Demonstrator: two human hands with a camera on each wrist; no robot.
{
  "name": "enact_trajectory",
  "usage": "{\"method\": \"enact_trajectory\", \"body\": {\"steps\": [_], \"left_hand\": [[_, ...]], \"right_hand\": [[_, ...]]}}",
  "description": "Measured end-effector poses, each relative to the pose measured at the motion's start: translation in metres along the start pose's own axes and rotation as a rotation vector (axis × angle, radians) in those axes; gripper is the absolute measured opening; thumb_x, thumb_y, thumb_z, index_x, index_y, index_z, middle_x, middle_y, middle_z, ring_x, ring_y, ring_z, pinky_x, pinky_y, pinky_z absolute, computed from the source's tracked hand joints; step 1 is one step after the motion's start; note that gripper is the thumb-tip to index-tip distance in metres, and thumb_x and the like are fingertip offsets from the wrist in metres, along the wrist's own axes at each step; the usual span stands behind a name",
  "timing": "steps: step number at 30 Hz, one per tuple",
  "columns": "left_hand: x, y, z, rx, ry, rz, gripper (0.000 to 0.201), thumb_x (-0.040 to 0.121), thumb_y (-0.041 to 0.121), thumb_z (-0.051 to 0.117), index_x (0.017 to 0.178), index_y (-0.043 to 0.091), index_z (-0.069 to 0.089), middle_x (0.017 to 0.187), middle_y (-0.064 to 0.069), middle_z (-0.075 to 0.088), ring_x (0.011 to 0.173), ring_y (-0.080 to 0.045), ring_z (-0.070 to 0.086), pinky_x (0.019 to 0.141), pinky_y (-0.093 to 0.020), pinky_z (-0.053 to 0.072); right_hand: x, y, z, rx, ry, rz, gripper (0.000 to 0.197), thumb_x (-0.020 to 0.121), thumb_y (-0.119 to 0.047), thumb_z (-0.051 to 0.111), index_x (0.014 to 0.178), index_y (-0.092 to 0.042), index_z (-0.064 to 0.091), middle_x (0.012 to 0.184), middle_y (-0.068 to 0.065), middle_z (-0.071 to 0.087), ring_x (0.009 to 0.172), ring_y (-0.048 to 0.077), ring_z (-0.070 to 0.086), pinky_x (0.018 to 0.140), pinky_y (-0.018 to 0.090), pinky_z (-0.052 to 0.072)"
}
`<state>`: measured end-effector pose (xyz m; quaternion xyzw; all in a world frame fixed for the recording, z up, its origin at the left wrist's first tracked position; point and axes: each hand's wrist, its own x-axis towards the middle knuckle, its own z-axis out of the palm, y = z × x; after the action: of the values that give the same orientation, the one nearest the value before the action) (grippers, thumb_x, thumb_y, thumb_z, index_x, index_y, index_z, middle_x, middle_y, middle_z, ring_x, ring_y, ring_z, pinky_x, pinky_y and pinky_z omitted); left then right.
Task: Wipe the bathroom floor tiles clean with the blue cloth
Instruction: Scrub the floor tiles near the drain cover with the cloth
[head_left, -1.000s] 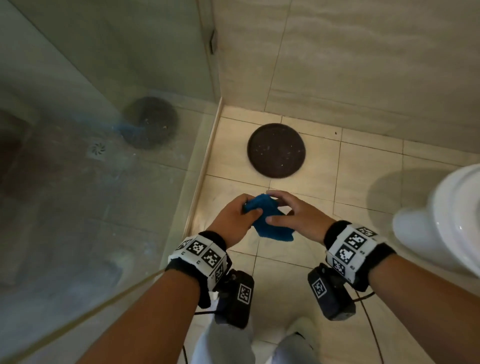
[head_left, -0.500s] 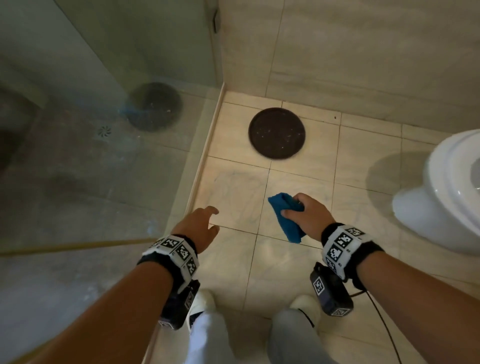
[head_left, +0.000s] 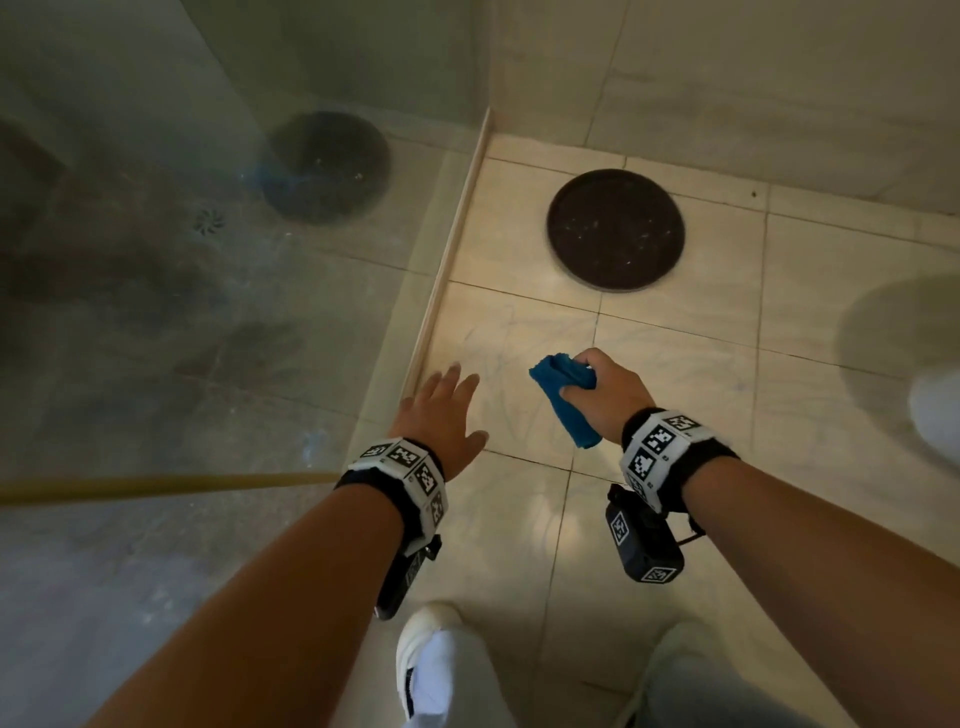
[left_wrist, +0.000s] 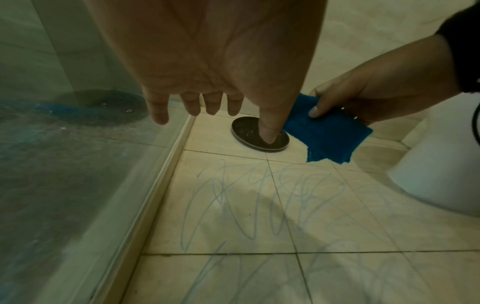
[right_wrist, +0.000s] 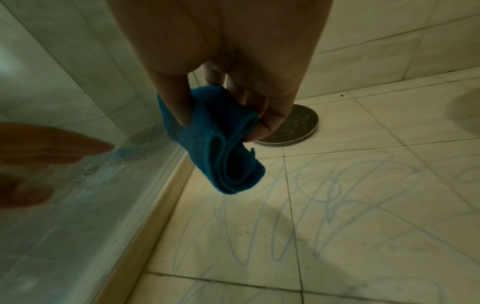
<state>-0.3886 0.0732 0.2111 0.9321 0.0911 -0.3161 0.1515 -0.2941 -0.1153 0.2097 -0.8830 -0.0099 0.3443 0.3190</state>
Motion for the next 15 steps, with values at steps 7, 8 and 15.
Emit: {"method": "enact_trajectory", "body": {"steps": [7, 8, 15], "left_hand": [[0.109, -0.033, 0.057, 0.058, 0.024, -0.002, 0.078, 0.098, 0.047, 0.043, 0.154, 0.019, -0.004, 0.162, -0.002, -0.011, 0.149, -0.019, -0.006, 0.121, -0.041, 0.01], [0.119, -0.036, 0.061, 0.056, 0.02, -0.003, 0.079, 0.098, 0.047, 0.043, 0.154, 0.018, -0.004, 0.162, -0.003, -0.011, 0.149, -0.019, -0.006, 0.121, -0.041, 0.01], [0.199, -0.051, 0.102, 0.055, 0.026, 0.033, 0.082, 0.097, 0.048, 0.046, 0.154, 0.018, -0.004, 0.162, -0.004, -0.011, 0.149, -0.02, -0.006, 0.12, -0.041, 0.01]], "right_hand": [[0.104, 0.036, 0.057, -0.185, 0.013, -0.132, 0.033, 0.087, -0.021, 0.057, 0.119, -0.02, 0.05, 0.101, 0.007, 0.059, 0.09, 0.026, 0.059, 0.077, 0.034, 0.051], [0.116, 0.039, 0.06, -0.21, 0.0, -0.15, 0.029, 0.087, -0.02, 0.057, 0.115, -0.019, 0.052, 0.101, 0.008, 0.06, 0.088, 0.025, 0.058, 0.074, 0.032, 0.049], [0.198, 0.06, 0.092, -0.392, 0.057, -0.384, 0.028, 0.087, -0.021, 0.056, 0.115, -0.024, 0.054, 0.104, 0.001, 0.051, 0.094, 0.023, 0.054, 0.081, 0.034, 0.046]]}}
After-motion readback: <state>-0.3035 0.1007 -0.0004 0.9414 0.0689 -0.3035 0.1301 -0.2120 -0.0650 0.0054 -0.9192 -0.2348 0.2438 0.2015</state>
